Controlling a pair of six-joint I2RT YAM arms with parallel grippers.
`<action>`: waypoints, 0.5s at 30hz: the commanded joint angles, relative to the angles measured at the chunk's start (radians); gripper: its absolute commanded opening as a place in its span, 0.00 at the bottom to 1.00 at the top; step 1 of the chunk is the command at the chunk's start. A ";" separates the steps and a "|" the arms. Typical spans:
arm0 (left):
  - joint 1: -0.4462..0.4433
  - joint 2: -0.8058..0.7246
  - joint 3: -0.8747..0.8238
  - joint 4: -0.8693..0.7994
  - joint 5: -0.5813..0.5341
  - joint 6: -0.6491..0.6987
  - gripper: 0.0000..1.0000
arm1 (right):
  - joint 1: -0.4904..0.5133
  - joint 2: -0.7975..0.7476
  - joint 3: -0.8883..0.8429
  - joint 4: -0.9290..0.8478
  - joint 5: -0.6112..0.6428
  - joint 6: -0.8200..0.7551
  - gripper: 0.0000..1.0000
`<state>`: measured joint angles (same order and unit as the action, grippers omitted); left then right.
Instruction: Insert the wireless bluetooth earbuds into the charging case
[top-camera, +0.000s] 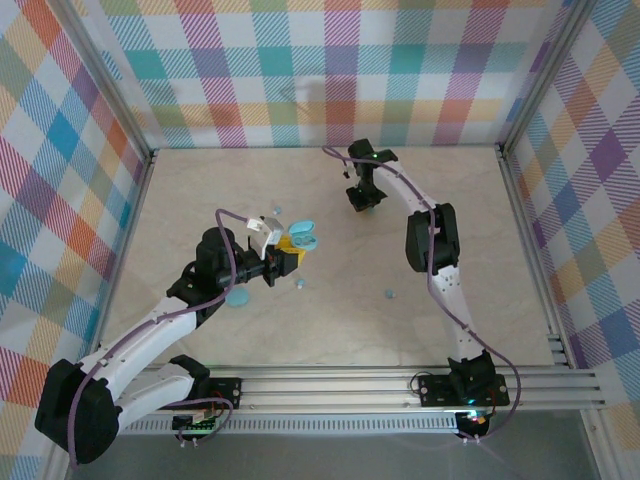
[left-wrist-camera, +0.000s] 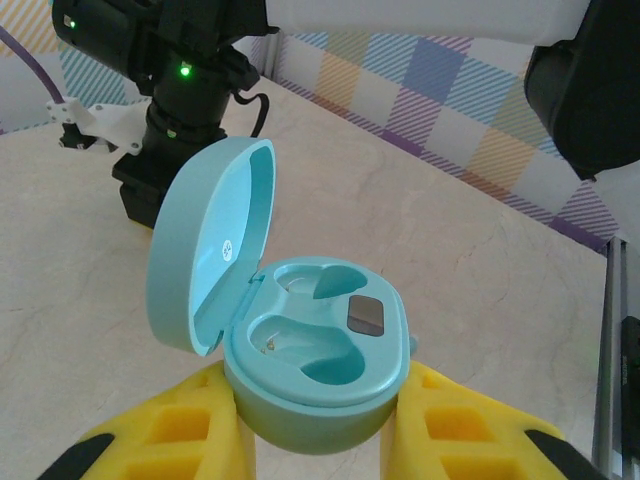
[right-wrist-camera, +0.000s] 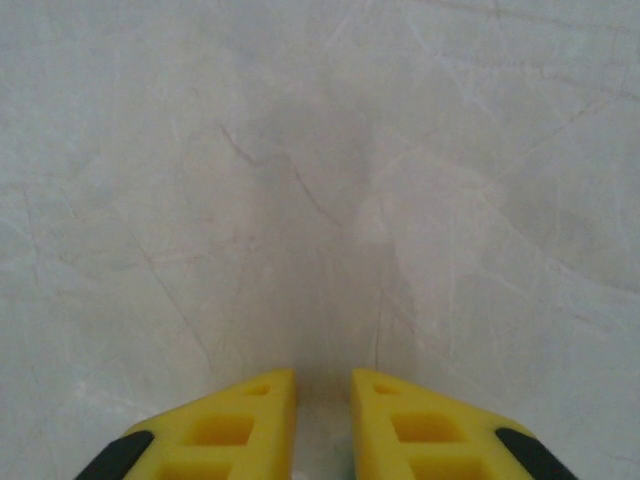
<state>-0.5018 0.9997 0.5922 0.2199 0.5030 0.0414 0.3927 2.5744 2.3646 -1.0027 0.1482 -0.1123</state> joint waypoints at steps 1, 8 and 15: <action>-0.010 -0.014 -0.015 0.048 0.001 -0.011 0.09 | 0.000 -0.089 -0.046 -0.017 -0.017 0.000 0.27; -0.009 -0.030 -0.014 0.033 0.018 -0.012 0.09 | -0.032 -0.170 -0.043 -0.056 -0.093 0.102 0.33; -0.009 -0.026 -0.005 0.032 0.025 -0.013 0.09 | -0.063 -0.192 -0.106 -0.059 -0.121 0.183 0.34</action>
<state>-0.5018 0.9894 0.5892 0.2230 0.5068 0.0383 0.3454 2.3962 2.2890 -1.0332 0.0650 0.0067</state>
